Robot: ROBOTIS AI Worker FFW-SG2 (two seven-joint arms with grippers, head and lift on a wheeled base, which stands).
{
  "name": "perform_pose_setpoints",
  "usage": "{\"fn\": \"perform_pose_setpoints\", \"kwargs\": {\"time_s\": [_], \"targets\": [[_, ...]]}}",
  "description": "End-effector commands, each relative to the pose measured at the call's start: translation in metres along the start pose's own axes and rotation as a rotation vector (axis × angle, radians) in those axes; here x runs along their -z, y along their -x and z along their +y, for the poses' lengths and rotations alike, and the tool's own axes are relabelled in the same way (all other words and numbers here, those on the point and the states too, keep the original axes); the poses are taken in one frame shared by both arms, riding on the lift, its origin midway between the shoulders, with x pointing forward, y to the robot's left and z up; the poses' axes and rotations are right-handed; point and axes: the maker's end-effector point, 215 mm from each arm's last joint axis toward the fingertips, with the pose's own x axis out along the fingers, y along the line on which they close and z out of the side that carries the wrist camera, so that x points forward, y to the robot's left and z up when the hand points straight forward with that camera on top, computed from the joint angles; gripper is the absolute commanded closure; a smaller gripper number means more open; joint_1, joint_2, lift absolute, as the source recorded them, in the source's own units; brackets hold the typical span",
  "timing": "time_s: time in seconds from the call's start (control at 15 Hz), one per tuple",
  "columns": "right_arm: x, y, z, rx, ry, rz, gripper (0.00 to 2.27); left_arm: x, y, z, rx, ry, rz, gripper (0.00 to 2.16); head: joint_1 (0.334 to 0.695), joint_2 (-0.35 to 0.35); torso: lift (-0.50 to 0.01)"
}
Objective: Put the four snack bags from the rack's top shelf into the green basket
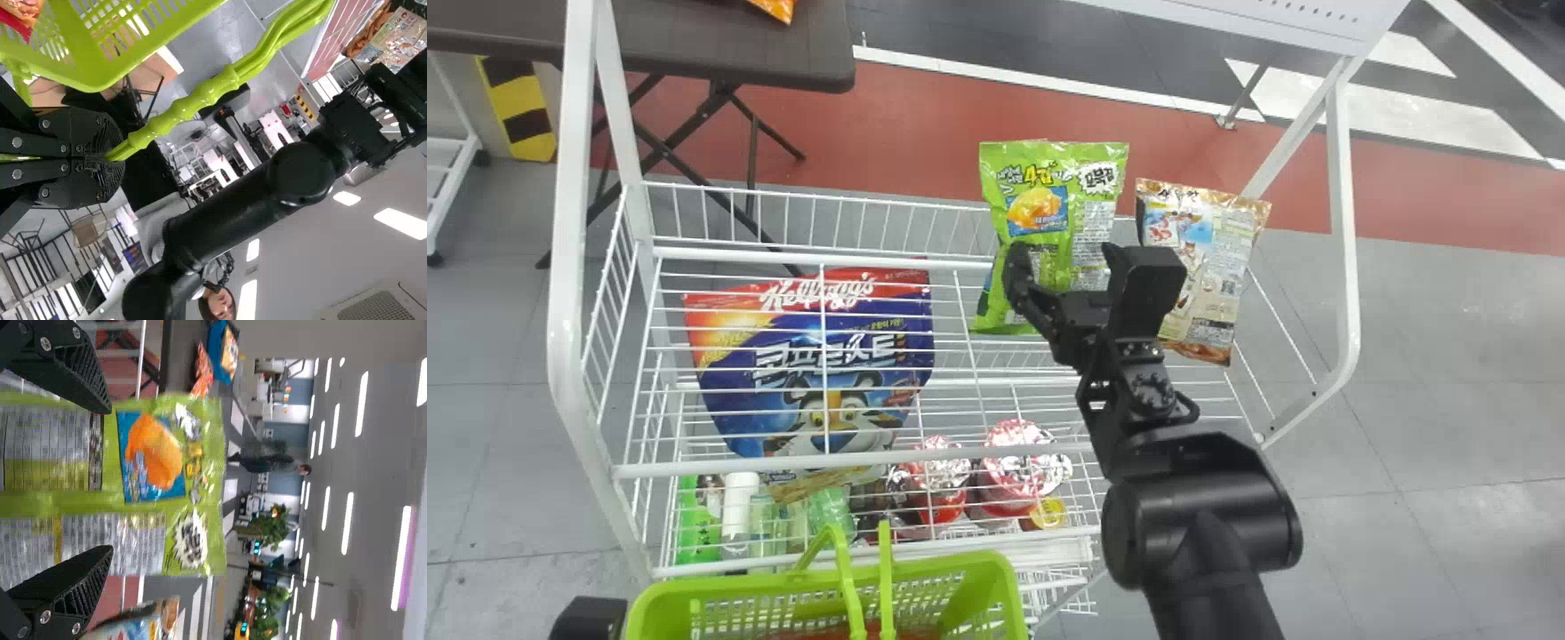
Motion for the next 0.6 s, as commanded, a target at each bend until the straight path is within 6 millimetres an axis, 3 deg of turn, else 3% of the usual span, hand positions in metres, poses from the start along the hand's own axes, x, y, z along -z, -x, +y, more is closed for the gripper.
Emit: {"fn": "perform_pose_setpoints", "kwargs": {"time_s": [0.0, 0.07, 0.13, 0.27, 0.53], "targets": [[0.023, -0.017, -0.007, -0.047, -0.035, 0.092, 0.36, -0.002, 0.0, 0.001, 0.001, -0.002, 0.005, 1.73, 0.695, -0.35, 0.0], [0.038, -0.016, -0.006, -0.073, -0.037, 0.149, 1.1, -0.002, -0.001, 0.0, 0.003, -0.001, 0.005, 1.73, 0.695, -0.35, 0.0], [0.042, -0.012, -0.002, -0.08, -0.029, 0.159, 2.05, -0.002, -0.001, 0.001, 0.0, 0.0, 0.007, 1.73, 0.695, -0.35, 0.0], [0.038, -0.004, 0.008, -0.101, -0.023, 0.144, 2.19, -0.001, -0.001, 0.001, 0.002, 0.004, 0.009, 1.73, 0.695, -0.35, 0.0], [0.012, 0.017, 0.012, -0.104, -0.015, 0.066, 2.19, -0.001, -0.001, 0.0, 0.003, 0.005, 0.007, 1.73, 0.695, -0.35, 0.0]]}}
